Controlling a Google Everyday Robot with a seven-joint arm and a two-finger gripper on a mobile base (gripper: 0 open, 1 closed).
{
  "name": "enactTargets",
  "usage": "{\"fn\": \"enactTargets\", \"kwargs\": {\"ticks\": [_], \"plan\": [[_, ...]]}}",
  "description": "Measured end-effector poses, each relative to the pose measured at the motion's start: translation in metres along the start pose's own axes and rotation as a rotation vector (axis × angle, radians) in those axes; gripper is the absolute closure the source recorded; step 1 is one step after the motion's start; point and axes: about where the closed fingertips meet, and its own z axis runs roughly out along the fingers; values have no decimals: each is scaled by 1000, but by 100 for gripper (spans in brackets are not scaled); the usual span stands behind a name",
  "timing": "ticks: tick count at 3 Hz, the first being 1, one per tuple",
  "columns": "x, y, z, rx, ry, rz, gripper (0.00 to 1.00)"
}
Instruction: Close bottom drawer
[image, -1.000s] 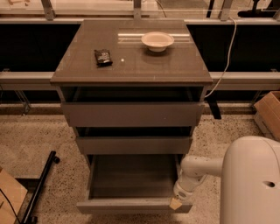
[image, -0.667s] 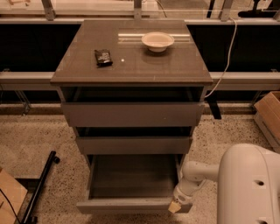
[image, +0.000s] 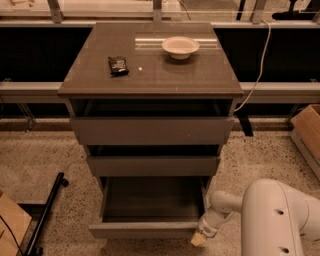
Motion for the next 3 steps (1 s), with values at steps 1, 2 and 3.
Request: {"fn": "enactTargets", "kwargs": {"ticks": [1, 2, 3], "plan": [[0, 0, 0, 0, 0, 0, 100], [3, -1, 6, 14, 0, 26, 100], [-15, -21, 10, 58, -28, -20, 100]]}}
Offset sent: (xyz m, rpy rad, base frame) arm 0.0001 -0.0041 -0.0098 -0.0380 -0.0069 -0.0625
